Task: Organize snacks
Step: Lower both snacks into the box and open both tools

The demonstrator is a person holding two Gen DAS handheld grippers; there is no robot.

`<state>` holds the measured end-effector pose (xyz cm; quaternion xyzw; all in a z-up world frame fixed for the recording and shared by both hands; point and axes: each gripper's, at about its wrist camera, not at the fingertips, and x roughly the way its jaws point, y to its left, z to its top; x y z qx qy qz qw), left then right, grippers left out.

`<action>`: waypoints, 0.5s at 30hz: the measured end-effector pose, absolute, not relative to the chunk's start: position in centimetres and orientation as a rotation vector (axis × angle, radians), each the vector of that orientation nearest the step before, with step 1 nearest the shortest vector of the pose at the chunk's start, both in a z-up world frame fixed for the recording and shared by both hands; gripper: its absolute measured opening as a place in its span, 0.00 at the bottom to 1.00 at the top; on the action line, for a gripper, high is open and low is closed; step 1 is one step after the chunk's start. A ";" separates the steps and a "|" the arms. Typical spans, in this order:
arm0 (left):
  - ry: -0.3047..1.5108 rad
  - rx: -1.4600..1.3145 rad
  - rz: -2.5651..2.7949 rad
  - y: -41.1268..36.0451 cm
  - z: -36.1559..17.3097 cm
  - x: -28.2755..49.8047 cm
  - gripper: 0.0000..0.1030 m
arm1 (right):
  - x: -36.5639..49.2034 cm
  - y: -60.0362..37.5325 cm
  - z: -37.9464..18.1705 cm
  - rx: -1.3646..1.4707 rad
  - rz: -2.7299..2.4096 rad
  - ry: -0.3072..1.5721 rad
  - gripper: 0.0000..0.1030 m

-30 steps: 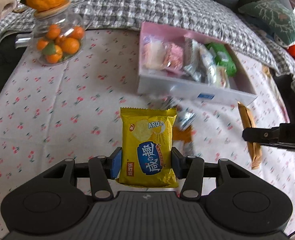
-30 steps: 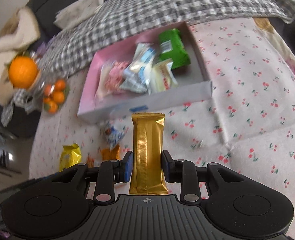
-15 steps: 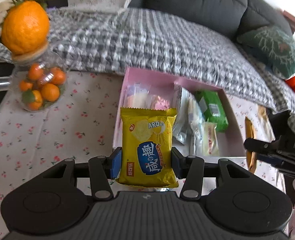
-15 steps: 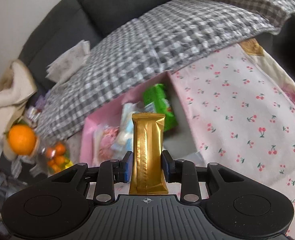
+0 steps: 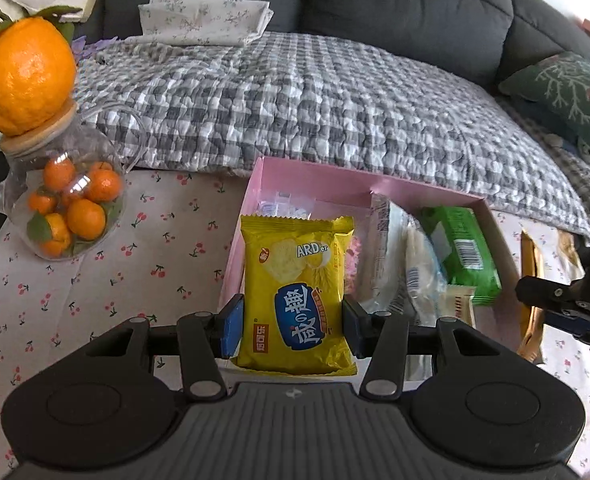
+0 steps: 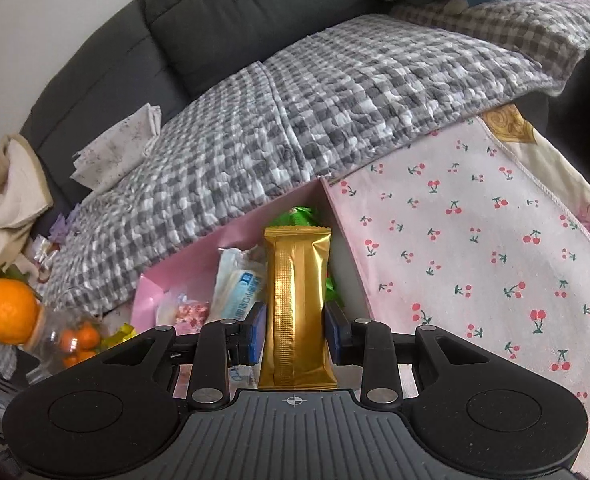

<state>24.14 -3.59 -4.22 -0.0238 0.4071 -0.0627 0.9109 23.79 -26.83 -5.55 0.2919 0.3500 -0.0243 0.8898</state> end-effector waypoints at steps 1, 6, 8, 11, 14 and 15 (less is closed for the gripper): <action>0.841 -0.049 -0.127 -3.6 -4.4 24.2 0.45 | 23.8 -26.9 -5.7 0.607 -0.052 0.725 0.29; 0.831 -0.030 -0.131 -4.1 -4.9 24.3 0.47 | 24.0 -27.2 -6.2 0.632 -0.018 0.700 0.34; 0.824 -0.004 -0.127 -4.3 -5.0 24.3 0.55 | 24.0 -27.3 -6.2 0.643 -0.020 0.711 0.45; 0.821 0.014 -0.133 -4.4 -4.8 24.2 0.60 | 23.8 -27.1 -5.8 0.623 -0.032 0.709 0.46; 0.823 0.021 -0.140 -4.4 -4.6 24.0 0.67 | 23.6 -27.1 -5.6 0.623 -0.032 0.716 0.46; 0.833 0.024 -0.140 -4.4 -4.6 24.0 0.68 | 23.5 -27.1 -5.6 0.620 -0.033 0.719 0.47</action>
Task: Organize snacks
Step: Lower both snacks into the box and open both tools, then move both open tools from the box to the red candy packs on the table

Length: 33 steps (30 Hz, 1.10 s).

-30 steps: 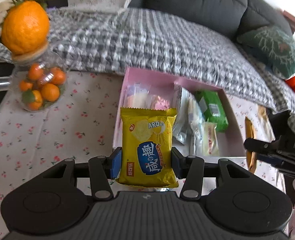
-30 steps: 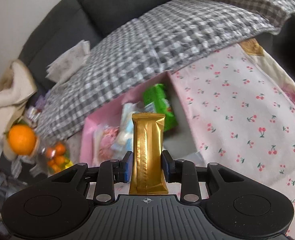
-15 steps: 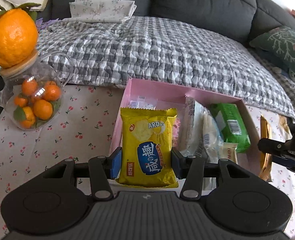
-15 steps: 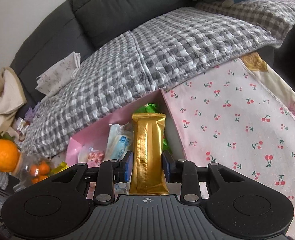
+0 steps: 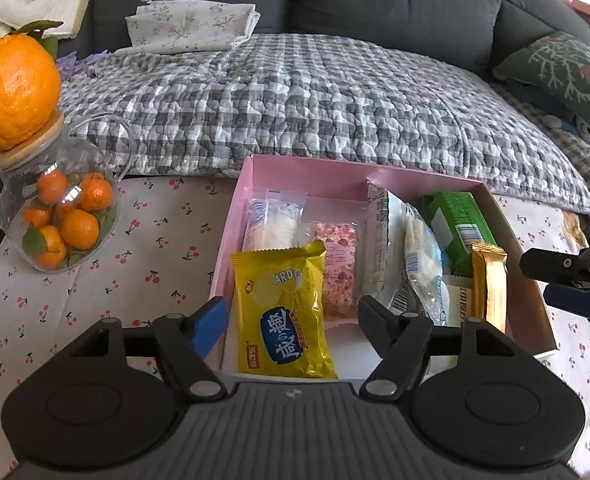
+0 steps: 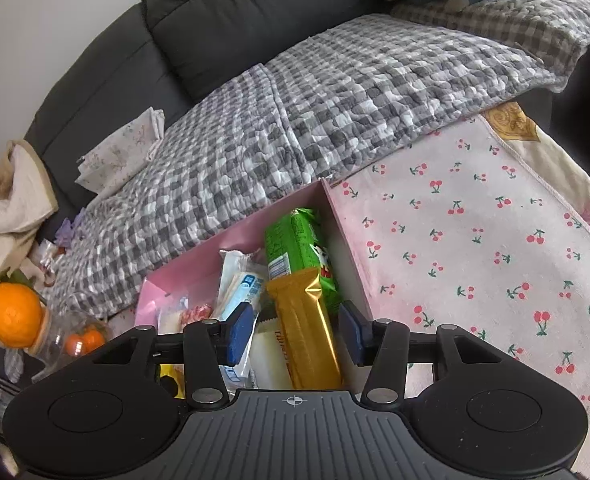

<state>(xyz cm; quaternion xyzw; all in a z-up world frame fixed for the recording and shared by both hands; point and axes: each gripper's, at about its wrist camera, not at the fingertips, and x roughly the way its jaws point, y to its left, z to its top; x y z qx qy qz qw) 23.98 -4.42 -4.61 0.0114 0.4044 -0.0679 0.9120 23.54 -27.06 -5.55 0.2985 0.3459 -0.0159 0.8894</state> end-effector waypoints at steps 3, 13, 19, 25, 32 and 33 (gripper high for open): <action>0.839 0.033 -0.144 -4.5 -4.4 23.6 0.71 | 23.2 -27.0 -5.3 0.611 -0.034 0.725 0.47; 0.865 0.046 -0.151 -4.8 -3.7 22.0 0.76 | 21.1 -26.0 -3.5 0.559 -0.028 0.744 0.64; 0.862 0.073 -0.163 -4.6 -2.2 20.2 0.83 | 19.4 -25.9 -2.4 0.560 -0.033 0.776 0.66; 0.843 0.106 -0.191 -4.2 -0.5 17.8 0.89 | 17.4 -25.0 -1.5 0.497 -0.055 0.833 0.75; 0.842 0.125 -0.236 -3.5 0.7 15.0 0.93 | 14.6 -23.3 -0.4 0.449 -0.035 0.886 0.77; 0.842 0.129 -0.242 -3.4 0.8 14.6 0.93 | 14.2 -23.1 -0.3 0.439 -0.032 0.889 0.77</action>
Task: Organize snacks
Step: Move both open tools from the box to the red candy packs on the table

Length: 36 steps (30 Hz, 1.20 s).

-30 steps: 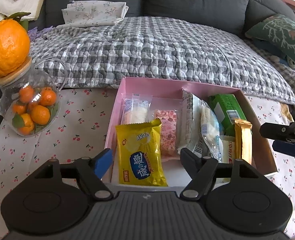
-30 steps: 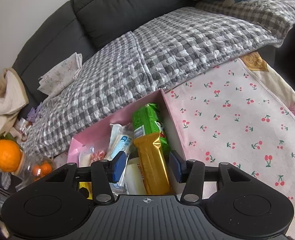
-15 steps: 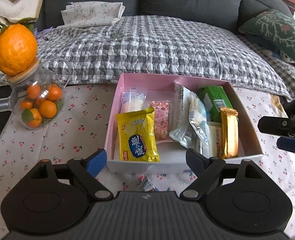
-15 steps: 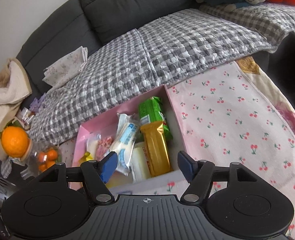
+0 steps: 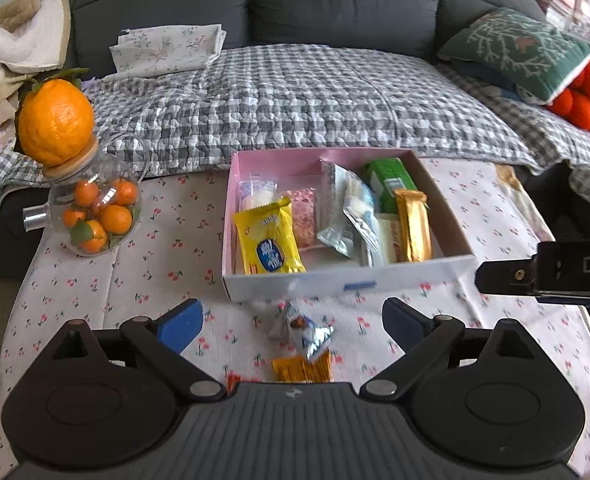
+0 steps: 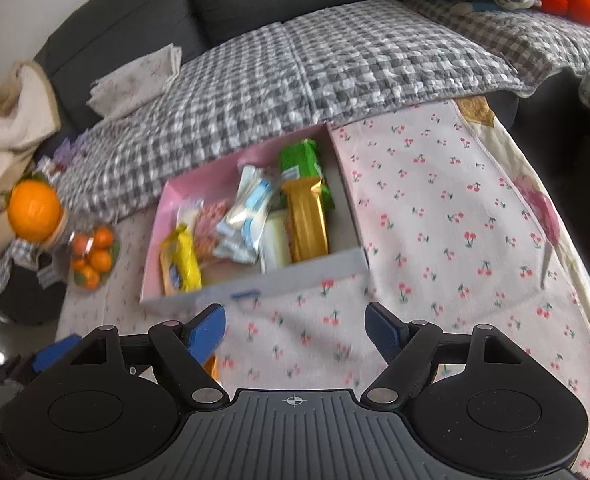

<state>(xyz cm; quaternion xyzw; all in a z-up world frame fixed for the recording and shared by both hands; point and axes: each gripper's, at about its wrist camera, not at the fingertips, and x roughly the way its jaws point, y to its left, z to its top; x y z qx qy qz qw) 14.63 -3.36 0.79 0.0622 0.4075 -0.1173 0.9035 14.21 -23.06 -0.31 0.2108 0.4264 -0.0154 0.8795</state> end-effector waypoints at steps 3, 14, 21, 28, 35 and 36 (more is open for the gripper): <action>0.835 0.147 -0.259 -3.0 1.1 13.4 0.95 | 13.0 -22.3 0.1 0.412 -0.023 0.895 0.77; 0.817 0.170 -0.308 -1.1 0.6 9.6 0.99 | 9.0 -20.5 -0.5 0.341 0.032 0.888 0.77; 0.811 0.227 -0.316 -0.2 -1.3 8.0 0.99 | 6.4 -19.4 -1.7 0.248 0.062 0.874 0.77; 0.767 0.316 -0.372 0.3 -3.0 6.3 0.99 | 4.2 -18.1 -3.6 0.167 0.116 0.832 0.77; 0.777 0.360 -0.473 1.6 -5.3 5.4 0.98 | 1.4 -16.9 -5.2 0.047 0.260 0.771 0.92; 0.786 0.356 -0.482 1.8 -5.6 5.3 0.98 | 0.9 -16.7 -5.5 0.034 0.277 0.763 0.94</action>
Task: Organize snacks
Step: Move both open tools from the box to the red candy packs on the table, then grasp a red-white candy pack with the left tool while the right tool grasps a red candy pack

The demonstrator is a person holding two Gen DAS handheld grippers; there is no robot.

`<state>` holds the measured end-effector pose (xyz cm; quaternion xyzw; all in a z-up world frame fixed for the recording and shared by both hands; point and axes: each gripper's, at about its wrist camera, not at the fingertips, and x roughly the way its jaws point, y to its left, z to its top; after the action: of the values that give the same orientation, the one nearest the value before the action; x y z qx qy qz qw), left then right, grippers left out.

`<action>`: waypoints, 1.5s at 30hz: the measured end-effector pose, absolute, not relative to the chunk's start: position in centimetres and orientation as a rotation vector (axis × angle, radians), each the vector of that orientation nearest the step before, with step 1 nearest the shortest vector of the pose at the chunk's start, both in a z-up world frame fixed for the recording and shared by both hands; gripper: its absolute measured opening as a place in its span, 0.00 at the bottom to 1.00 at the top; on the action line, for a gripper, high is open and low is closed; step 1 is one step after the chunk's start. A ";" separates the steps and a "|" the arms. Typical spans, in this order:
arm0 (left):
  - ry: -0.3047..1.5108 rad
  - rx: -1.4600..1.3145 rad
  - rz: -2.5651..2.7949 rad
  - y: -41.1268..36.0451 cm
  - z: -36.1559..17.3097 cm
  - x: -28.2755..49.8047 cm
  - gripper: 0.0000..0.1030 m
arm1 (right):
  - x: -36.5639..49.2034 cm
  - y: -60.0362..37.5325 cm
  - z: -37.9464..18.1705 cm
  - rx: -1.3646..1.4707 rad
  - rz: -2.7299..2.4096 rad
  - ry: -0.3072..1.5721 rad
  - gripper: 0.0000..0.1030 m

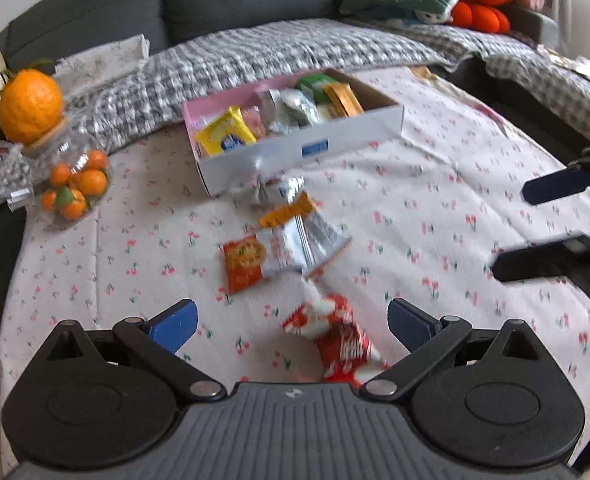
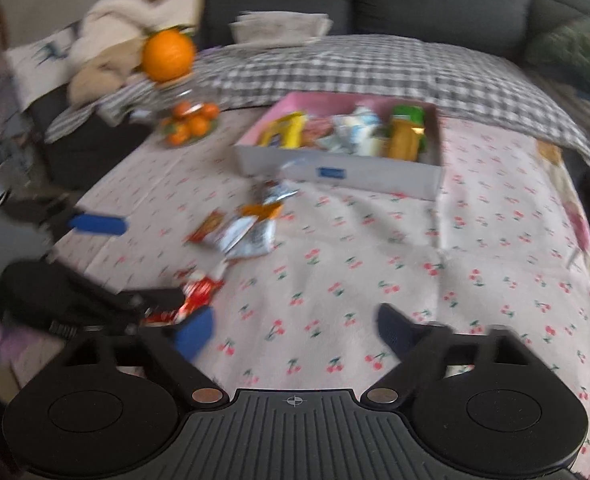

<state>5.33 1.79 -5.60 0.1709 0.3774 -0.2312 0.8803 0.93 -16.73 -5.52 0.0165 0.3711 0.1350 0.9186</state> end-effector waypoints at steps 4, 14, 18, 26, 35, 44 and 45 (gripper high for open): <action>0.821 0.329 -0.514 2.1 -6.3 5.3 0.95 | -0.3 -15.5 -6.7 -0.028 0.380 0.781 0.94; 0.899 0.333 -0.510 0.4 -7.3 5.5 0.77 | -1.2 -13.6 -8.8 -0.123 0.492 0.863 0.94; 0.930 0.342 -0.501 0.0 -7.7 5.5 0.71 | -1.2 -13.7 -9.5 -0.146 0.487 0.885 0.94; 0.945 0.340 -0.487 -0.2 -7.9 5.8 0.56 | -1.2 -12.8 -10.0 -0.214 0.501 0.900 0.86; 0.956 0.324 -0.470 -0.2 -7.9 6.1 0.37 | -1.3 -12.1 -9.9 -0.218 0.572 0.923 0.50; 0.958 0.301 -0.448 -0.2 -7.4 6.3 0.22 | -1.5 -11.9 -9.6 -0.194 0.610 0.928 0.32; 0.959 0.298 -0.443 -0.2 -7.3 6.3 0.22 | -1.4 -12.0 -9.6 -0.188 0.610 0.927 0.32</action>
<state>6.30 -0.22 -7.30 0.1417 0.4556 -0.2105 0.8532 -1.44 -11.95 -9.59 -0.0892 0.4395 0.2894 0.8457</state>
